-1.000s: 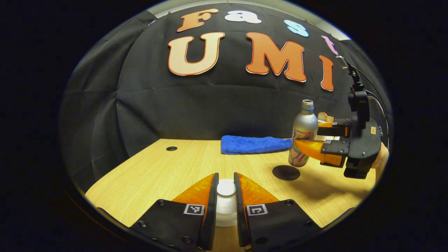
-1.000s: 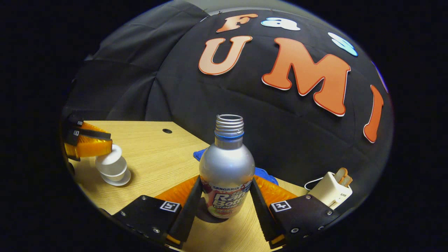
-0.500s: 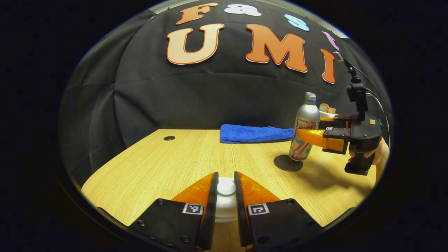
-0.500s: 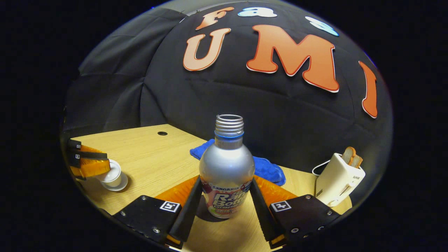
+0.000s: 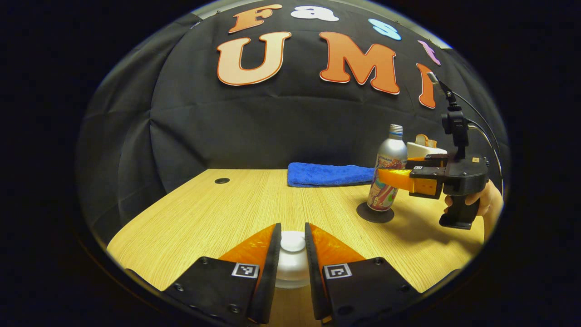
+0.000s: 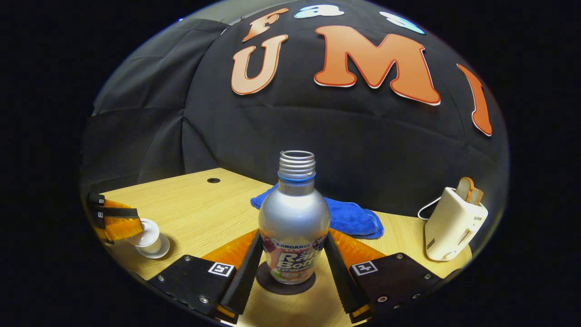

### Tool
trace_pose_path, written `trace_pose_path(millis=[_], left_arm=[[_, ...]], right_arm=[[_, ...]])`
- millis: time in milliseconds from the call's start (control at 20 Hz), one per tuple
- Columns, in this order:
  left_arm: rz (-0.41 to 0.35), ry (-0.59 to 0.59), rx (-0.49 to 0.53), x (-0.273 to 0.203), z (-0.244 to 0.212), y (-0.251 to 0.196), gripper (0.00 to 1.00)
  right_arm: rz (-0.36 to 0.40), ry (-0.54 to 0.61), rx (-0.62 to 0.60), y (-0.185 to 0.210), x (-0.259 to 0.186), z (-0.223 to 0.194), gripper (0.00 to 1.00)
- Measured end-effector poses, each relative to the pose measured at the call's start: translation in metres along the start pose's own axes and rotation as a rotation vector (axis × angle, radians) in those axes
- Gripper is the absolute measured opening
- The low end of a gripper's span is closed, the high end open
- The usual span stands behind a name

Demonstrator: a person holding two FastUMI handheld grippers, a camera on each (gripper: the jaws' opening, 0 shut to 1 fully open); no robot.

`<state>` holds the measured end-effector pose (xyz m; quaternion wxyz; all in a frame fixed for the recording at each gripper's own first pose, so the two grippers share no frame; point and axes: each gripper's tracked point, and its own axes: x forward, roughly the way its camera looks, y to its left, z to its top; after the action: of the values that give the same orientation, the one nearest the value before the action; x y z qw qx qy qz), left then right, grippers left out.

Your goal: Open the teacup lid with one hand, grasp the water bottle and pour water into the teacup with the other hand; after pouring, place the water bottle on the coaster and then close the teacup lid.

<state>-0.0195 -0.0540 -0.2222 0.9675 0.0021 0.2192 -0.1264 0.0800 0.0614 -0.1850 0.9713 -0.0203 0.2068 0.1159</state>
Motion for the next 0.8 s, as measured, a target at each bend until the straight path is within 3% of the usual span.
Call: trace_pose_path(millis=[300,450,500,650,700,750,800], left_arm=[[0.010,-0.030,0.004,-0.004,0.009,0.003,0.45],[0.020,-0.060,0.000,-0.006,0.017,0.004,0.61],[0.022,-0.067,-0.002,-0.005,0.018,0.003,0.61],[0.025,-0.083,-0.004,-0.007,0.025,0.001,0.68],[0.023,-0.094,-0.005,-0.009,0.029,0.000,0.75],[0.025,-0.106,-0.003,-0.010,0.033,-0.001,0.72],[0.034,-0.116,-0.001,-0.011,0.039,0.000,0.79]], right_arm=[[-0.004,0.041,0.075,-0.002,0.013,-0.015,0.79],[-0.008,0.054,0.111,-0.004,0.013,-0.014,0.79],[-0.011,0.058,0.112,-0.005,0.012,-0.015,0.76],[-0.005,0.084,0.136,-0.005,0.011,-0.020,0.83],[0.000,0.099,0.146,-0.005,0.009,-0.023,0.88],[0.010,0.111,0.154,-0.004,0.006,-0.024,0.90],[0.019,0.113,0.158,-0.002,0.002,-0.022,0.95]])
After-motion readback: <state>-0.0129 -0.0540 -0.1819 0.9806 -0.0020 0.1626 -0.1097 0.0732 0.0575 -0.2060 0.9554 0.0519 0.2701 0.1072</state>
